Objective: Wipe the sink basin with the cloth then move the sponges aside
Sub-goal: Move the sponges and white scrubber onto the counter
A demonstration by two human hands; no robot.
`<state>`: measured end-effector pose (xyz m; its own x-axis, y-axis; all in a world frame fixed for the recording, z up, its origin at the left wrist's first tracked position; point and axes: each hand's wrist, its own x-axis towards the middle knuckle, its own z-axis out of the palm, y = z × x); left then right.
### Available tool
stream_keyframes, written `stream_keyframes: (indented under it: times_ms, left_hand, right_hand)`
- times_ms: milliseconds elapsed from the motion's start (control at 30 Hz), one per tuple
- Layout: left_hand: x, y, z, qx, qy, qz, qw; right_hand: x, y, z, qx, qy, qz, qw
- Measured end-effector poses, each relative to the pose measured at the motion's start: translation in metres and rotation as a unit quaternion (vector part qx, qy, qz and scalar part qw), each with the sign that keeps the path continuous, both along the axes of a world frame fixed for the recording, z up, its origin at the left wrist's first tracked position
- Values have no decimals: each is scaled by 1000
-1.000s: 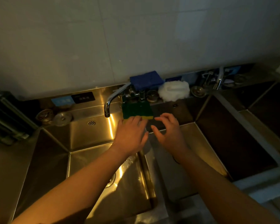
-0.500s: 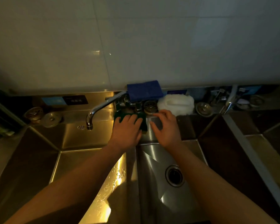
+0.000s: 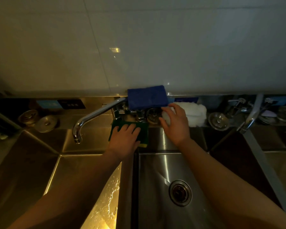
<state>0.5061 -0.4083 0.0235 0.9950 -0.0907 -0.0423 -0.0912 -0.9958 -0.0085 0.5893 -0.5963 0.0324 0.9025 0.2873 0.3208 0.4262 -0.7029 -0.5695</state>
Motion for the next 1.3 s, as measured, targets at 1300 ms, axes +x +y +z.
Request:
stream_keyframes:
  times_ms: [1300]
  left_hand:
    - [2, 2, -16, 53, 79, -38, 995]
  right_hand:
    - [23, 28, 13, 28, -14, 14, 999]
